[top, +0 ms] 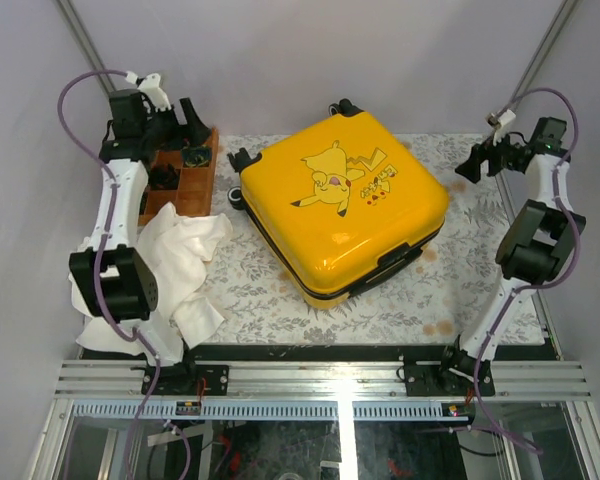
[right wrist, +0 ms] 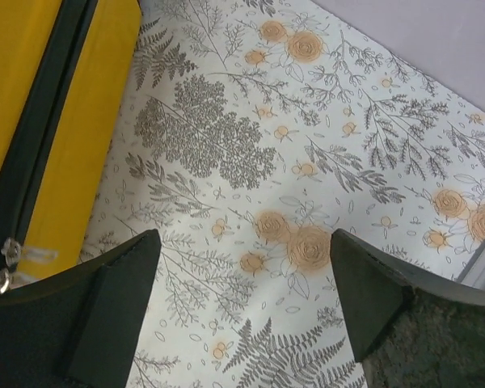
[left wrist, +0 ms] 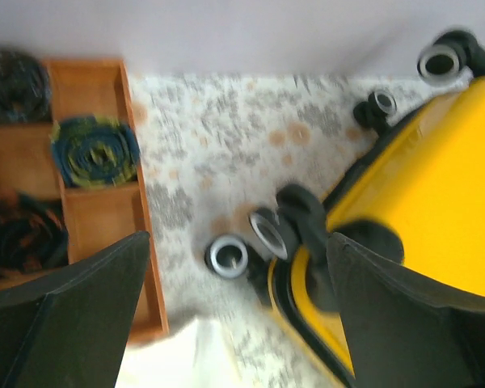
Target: Pack the luggage
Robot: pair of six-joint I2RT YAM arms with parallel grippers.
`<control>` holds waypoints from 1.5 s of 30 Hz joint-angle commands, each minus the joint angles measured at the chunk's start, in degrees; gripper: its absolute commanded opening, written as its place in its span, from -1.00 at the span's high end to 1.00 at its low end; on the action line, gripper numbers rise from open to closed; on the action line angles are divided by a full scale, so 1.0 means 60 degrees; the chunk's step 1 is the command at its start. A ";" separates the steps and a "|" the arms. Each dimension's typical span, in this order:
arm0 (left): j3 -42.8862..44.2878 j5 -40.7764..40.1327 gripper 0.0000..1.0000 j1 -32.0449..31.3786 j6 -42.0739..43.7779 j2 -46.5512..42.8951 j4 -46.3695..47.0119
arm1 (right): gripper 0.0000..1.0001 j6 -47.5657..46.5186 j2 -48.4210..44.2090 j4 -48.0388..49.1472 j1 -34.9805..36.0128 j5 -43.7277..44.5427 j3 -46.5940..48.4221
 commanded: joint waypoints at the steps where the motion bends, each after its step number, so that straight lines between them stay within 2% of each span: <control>1: -0.2118 0.1856 -0.77 -0.0032 -0.0330 -0.1271 -0.0544 | -0.86 0.1191 0.0118 0.0055 0.0694 0.0279 0.0868; 4: -0.3698 0.2772 -0.76 -0.0035 -0.0238 -0.2312 -0.0834 | -0.87 0.0787 0.0216 -0.0548 0.1067 0.0234 0.0972; 8: -0.5575 0.2741 -0.68 -0.0014 0.0279 -0.3552 -0.1091 | -0.87 -0.0101 0.0227 -0.1433 0.1539 0.0329 0.0749; 12: -0.7040 0.3328 -0.45 -0.0139 0.0487 -0.3939 -0.1065 | -0.88 -0.0695 -0.0073 -0.1741 0.1822 0.0341 -0.0019; 15: -0.7536 0.3318 -0.33 -0.0789 -0.0037 -0.3679 0.0011 | -0.88 -0.0986 -0.0398 -0.1917 0.2004 0.0330 -0.0587; 20: -0.6356 0.3316 -0.28 -0.1328 -0.1010 -0.2112 0.1559 | -0.88 -0.1323 -0.1153 -0.1945 0.2261 0.0414 -0.1745; 26: -0.3981 0.3428 -0.19 -0.1538 -0.0951 -0.0062 0.1566 | -0.89 -0.1295 -0.2550 -0.1566 0.2522 0.0469 -0.3629; 32: -0.2576 0.3496 -0.18 -0.1646 -0.0875 0.1196 0.1431 | -0.90 -0.0260 -0.3877 -0.0115 0.2957 0.0921 -0.5717; 40: -0.1729 0.3626 -0.19 -0.1790 -0.1061 0.2075 0.1650 | -0.91 0.1016 -0.4317 0.0715 0.3429 0.1266 -0.6372; 45: -0.0824 0.3373 -0.19 -0.1766 -0.0341 0.2435 0.0804 | -0.92 0.1472 -0.4818 0.1061 0.3626 0.1439 -0.6747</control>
